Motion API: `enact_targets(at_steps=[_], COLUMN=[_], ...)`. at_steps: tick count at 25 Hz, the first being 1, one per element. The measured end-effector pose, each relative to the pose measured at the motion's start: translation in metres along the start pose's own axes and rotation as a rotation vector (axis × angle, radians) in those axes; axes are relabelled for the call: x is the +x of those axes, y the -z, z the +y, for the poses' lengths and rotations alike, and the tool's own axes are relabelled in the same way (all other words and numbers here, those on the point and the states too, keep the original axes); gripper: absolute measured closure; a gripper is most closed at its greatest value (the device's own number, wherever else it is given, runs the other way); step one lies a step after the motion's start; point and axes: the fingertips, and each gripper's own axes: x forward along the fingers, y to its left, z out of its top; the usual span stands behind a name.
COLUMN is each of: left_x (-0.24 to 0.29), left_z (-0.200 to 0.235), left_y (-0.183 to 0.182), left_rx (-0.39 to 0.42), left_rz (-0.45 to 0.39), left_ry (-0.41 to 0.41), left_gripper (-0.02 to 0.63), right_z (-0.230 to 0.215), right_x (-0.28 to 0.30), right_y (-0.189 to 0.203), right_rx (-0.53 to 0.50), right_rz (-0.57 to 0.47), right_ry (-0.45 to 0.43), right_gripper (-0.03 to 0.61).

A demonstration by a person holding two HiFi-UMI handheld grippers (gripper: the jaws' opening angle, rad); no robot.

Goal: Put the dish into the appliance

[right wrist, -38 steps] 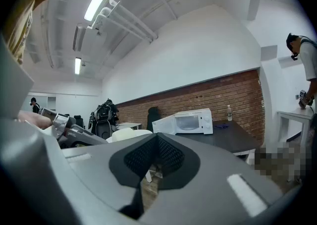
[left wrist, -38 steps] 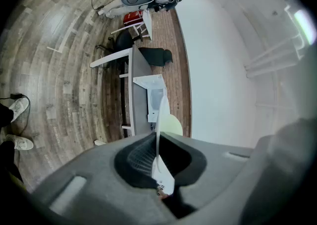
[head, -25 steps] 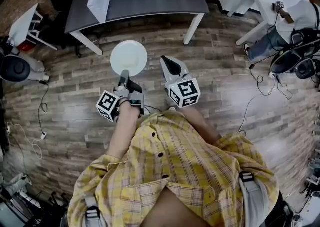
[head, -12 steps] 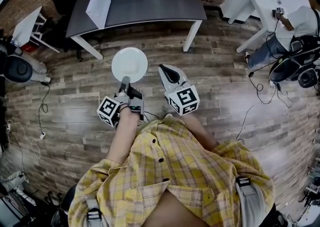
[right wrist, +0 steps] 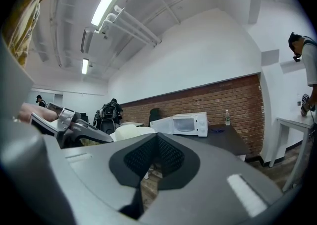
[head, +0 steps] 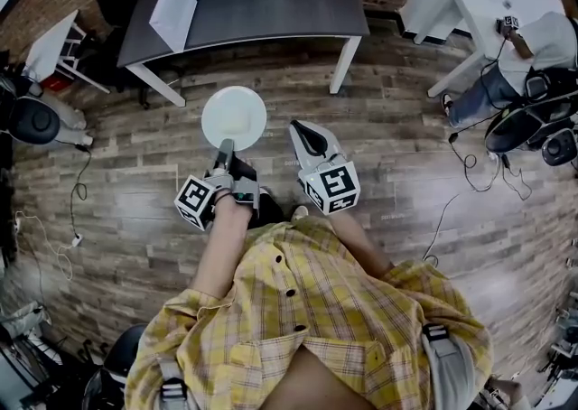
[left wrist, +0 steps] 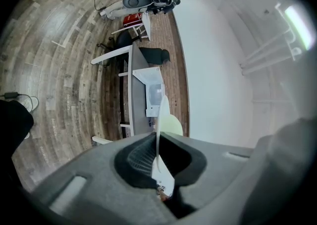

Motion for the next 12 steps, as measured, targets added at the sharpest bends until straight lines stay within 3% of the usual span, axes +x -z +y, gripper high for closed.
enact_targets(at_steps=[12], left_x=[0.016], left_z=[0.006], left_y=[-0.002], left_rx=[0.006], left_rz=[-0.008], left_ry=[-0.011], left_gripper=[0.606], right_z=[-0.023], right_x=[-0.004], right_y=[0.005], right_rx=[0.023], right_rz=[-0.004], right_ry=[0.033], right_gripper=[0.577])
